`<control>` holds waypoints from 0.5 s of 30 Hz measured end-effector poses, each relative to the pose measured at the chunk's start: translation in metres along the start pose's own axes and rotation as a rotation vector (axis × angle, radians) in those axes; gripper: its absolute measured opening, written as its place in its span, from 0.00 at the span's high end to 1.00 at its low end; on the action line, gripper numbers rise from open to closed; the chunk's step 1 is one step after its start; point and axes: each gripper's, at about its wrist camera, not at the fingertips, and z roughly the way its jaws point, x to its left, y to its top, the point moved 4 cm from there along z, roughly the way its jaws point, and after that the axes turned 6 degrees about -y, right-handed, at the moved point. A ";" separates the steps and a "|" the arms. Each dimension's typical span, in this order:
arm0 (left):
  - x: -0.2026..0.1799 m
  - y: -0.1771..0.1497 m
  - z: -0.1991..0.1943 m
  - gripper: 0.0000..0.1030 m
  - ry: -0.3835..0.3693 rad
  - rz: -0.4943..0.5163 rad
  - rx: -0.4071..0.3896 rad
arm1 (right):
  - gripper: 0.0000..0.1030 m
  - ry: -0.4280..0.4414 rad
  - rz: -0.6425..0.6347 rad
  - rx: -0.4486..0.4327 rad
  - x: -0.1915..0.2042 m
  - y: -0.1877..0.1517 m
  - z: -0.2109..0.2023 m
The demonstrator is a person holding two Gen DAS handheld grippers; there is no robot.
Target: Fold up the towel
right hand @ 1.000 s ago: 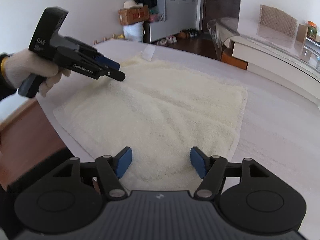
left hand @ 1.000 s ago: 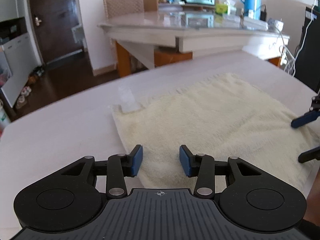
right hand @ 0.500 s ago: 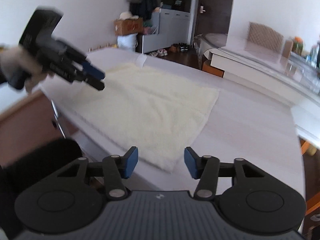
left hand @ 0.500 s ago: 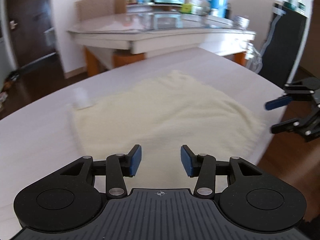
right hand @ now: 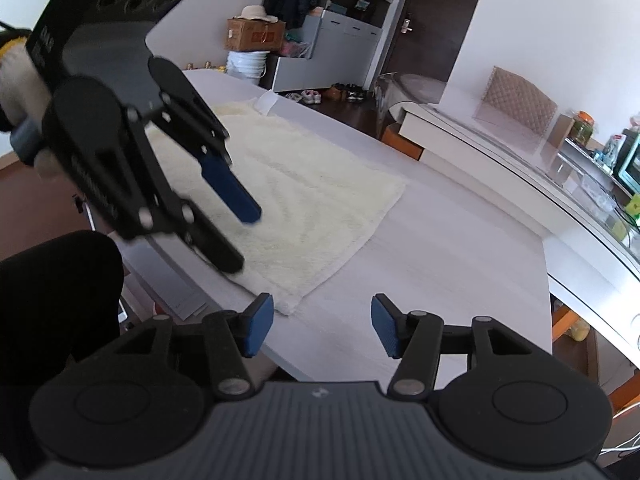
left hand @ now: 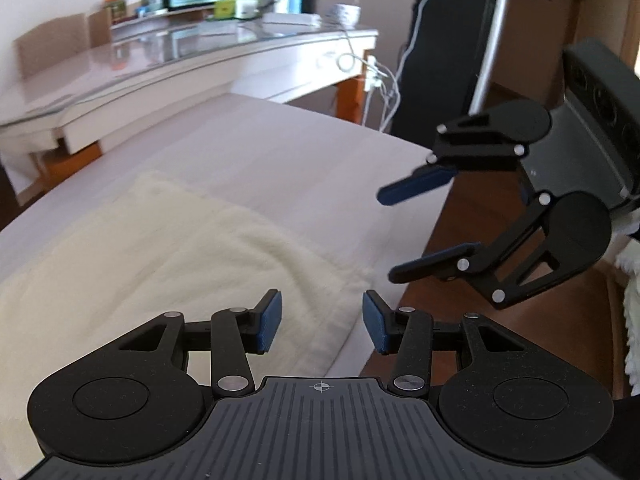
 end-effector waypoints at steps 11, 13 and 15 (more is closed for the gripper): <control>0.023 0.000 0.007 0.91 -0.062 -0.111 0.014 | 0.44 0.012 -0.177 -0.053 0.015 0.004 0.010; 0.033 0.000 0.005 0.91 -0.098 -0.162 0.002 | 0.44 0.014 -0.216 -0.063 0.018 0.005 0.012; 0.040 0.001 0.004 0.91 -0.126 -0.205 -0.010 | 0.44 0.015 -0.254 -0.073 0.022 0.006 0.014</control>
